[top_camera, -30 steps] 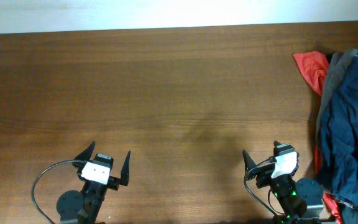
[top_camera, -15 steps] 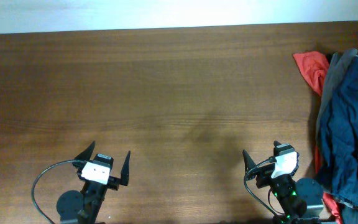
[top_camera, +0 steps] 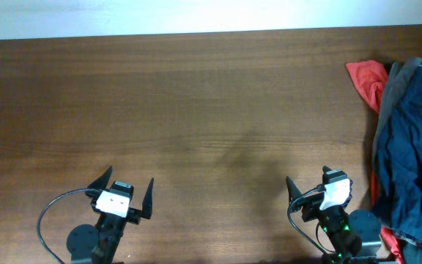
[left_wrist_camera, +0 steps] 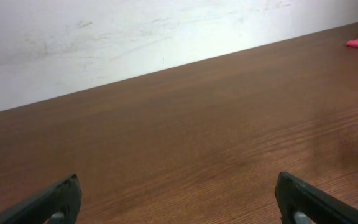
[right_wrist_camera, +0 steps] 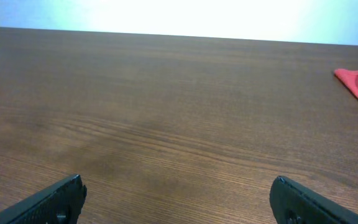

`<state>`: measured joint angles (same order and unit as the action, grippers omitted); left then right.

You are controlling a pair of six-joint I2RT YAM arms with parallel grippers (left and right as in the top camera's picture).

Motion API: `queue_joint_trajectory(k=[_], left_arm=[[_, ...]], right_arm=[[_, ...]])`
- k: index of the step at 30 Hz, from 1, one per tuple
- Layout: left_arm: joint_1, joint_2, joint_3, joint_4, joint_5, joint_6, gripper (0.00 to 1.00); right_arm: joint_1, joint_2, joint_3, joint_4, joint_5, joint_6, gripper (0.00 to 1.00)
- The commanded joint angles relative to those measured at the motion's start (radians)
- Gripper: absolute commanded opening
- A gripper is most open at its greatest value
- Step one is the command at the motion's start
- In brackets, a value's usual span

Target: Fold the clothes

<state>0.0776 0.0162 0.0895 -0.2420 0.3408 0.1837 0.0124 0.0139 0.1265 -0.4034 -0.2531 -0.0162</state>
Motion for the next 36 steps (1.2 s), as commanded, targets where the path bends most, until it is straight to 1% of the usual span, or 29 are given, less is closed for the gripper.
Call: queue_joint_trajectory(k=[1,14,18,21,23,25,28,32,33,34,36], left_arm=[[-0.006,-0.01,-0.012,0.006,0.011,0.012,0.99],[-0.006,-0.01,-0.012,0.006,0.011,0.012,0.99],[-0.006,-0.01,-0.012,0.01,-0.036,0.012,0.99],[-0.006,-0.01,-0.012,0.033,-0.045,0.012,0.99],[-0.006,-0.01,-0.012,0.032,-0.034,0.012,0.99],[-0.006,-0.01,-0.012,0.024,-0.015,0.012,0.99],[-0.005,-0.01,-0.012,0.029,-0.026,0.012,0.99],[-0.005,-0.01,-0.007,0.087,0.065,0.011,0.99],[-0.005,-0.01,0.0,0.104,0.08,-0.004,0.99],[-0.005,-0.01,0.018,0.13,0.087,-0.051,0.99],[-0.005,-0.005,0.071,0.159,0.08,-0.1,0.99]], right_arm=[[-0.006,-0.01,-0.008,0.003,-0.008,-0.003,0.99],[-0.006,-0.01,-0.008,0.003,-0.008,-0.003,0.99],[-0.006,-0.01,-0.008,0.003,-0.008,-0.003,0.99],[-0.006,-0.01,-0.008,0.024,0.042,-0.003,0.99],[-0.006,-0.01,-0.008,0.042,0.039,-0.002,0.99],[-0.006,-0.01,-0.008,0.04,-0.043,-0.002,0.99],[-0.006,-0.01,-0.008,0.05,-0.113,-0.002,0.99],[-0.006,-0.01,-0.008,0.108,-0.301,0.0,0.99],[-0.006,-0.01,-0.008,0.142,-0.336,0.028,0.99],[-0.006,-0.01,-0.007,0.199,-0.349,0.101,0.99],[-0.006,-0.002,0.003,0.243,-0.344,0.19,0.99]])
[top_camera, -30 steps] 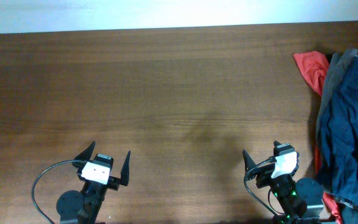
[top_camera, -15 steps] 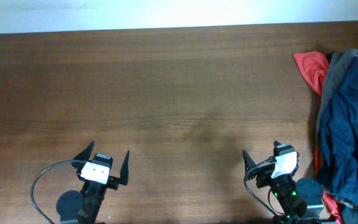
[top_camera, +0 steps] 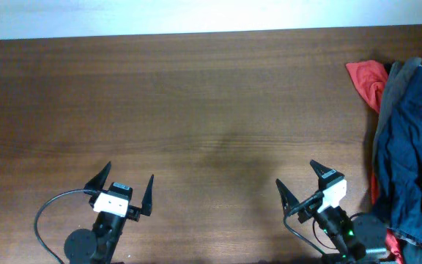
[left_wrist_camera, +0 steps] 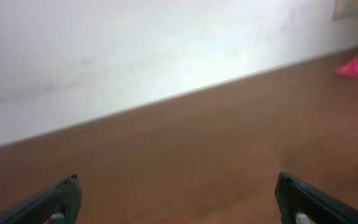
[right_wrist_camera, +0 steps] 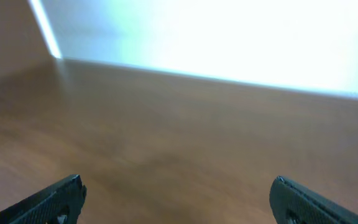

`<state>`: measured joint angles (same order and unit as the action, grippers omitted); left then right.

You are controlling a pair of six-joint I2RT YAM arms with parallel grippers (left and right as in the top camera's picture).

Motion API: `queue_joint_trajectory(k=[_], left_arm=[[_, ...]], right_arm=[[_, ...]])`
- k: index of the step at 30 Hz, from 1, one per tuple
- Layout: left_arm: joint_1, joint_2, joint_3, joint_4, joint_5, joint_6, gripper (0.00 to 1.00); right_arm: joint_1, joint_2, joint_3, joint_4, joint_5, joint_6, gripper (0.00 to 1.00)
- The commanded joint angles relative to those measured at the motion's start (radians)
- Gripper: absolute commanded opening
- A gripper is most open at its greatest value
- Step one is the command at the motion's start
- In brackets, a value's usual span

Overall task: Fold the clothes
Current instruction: 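Reach the right gripper into the clothes pile and grasp the navy shorts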

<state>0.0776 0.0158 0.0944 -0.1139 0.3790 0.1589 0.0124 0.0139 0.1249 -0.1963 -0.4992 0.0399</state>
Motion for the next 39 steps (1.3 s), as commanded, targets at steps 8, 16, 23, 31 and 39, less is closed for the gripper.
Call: queue_joint_trajectory(k=[8,16,23,31,39], left_arm=[[-0.005,0.323,0.484,-0.175,-0.061,-0.076,0.99],[-0.005,0.888,1.086,-0.499,-0.065,-0.075,0.99],[-0.005,1.244,1.5,-0.837,-0.056,-0.079,0.99],[-0.005,1.343,1.536,-0.939,0.073,-0.084,0.99],[-0.005,1.344,1.536,-0.905,0.032,-0.084,0.99]], right_arm=[[-0.006,0.201,0.238,0.039,-0.003,0.172,0.99],[-0.006,0.723,0.792,-0.358,0.146,0.171,0.99],[-0.006,1.172,1.273,-0.71,0.066,0.177,0.99],[-0.172,1.505,1.573,-0.882,0.406,0.341,0.99],[-0.424,1.801,1.685,-0.773,0.459,0.462,0.87]])
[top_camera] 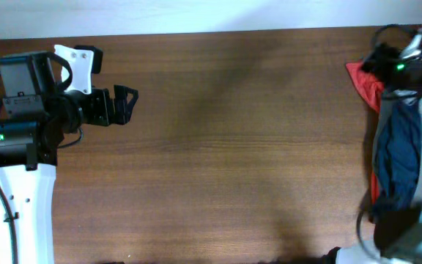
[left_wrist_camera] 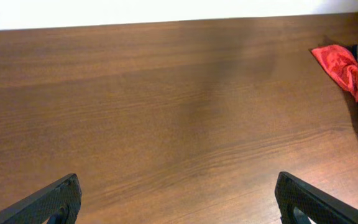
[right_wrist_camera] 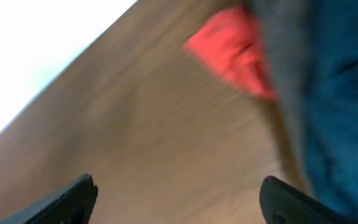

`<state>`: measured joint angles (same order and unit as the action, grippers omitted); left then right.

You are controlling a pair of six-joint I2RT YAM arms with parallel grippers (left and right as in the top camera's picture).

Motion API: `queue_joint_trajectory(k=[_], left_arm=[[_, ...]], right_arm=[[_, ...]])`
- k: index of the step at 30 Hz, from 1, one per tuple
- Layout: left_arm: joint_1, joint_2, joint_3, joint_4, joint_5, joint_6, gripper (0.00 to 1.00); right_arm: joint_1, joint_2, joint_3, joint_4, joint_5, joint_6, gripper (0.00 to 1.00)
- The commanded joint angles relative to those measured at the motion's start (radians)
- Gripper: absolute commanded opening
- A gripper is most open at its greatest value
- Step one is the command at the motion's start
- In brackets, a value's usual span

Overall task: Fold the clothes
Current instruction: 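Reach the right gripper into the clothes pile and grasp the navy shorts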

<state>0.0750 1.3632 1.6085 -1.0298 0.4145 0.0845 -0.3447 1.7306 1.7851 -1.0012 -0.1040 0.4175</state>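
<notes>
A pile of clothes lies at the table's right edge: a red garment [top_camera: 365, 79], a blue garment [top_camera: 400, 158] and a grey one [top_camera: 394, 84] on top of it. My right arm [top_camera: 407, 60] hangs over the pile's far end. Its gripper [right_wrist_camera: 179, 200] is open and empty, with the blurred red garment [right_wrist_camera: 234, 53] and blue garment [right_wrist_camera: 337, 118] ahead of it. My left gripper [top_camera: 127, 105] is raised at the far left, open and empty, pointing right across the table. Seen from the left wrist, the left gripper [left_wrist_camera: 179, 205] faces bare wood, with the red garment [left_wrist_camera: 337, 62] far off.
The brown wooden table [top_camera: 226, 147] stretches between the two arms. A white wall [top_camera: 196, 15] runs along its back edge. The left arm's white body [top_camera: 20, 205] stands over the front left corner.
Both arms have left the front edge. The left gripper is now raised at the far left, facing right. The right gripper is now at the far right, over the clothes pile. Both remain open.
At first both grippers sat open and low at the front edge, facing the back wall. Then the right one had turned leftward and the left one tilted up. Now the left is up at the far left and the right is over the pile. The clothes have not moved.
</notes>
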Motion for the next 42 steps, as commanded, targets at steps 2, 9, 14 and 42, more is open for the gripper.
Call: queue_joint_trajectory(k=[2,9,14,42], left_arm=[[-0.002,-0.004,0.022,0.019,-0.003,-0.009,0.99],[-0.002,-0.004,0.022,0.023,-0.004,-0.009,0.99],[-0.002,0.0,0.022,0.034,-0.067,-0.009,0.98],[-0.002,0.01,0.022,0.042,-0.124,-0.001,0.99]], right_arm=[[-0.106,0.148,0.024,0.075,0.065,0.094,0.82],[-0.205,0.309,0.024,0.179,0.068,0.097,0.76],[-0.219,0.335,0.024,0.224,0.121,0.097,0.73],[-0.186,0.142,0.066,0.208,0.076,-0.019,0.76]])
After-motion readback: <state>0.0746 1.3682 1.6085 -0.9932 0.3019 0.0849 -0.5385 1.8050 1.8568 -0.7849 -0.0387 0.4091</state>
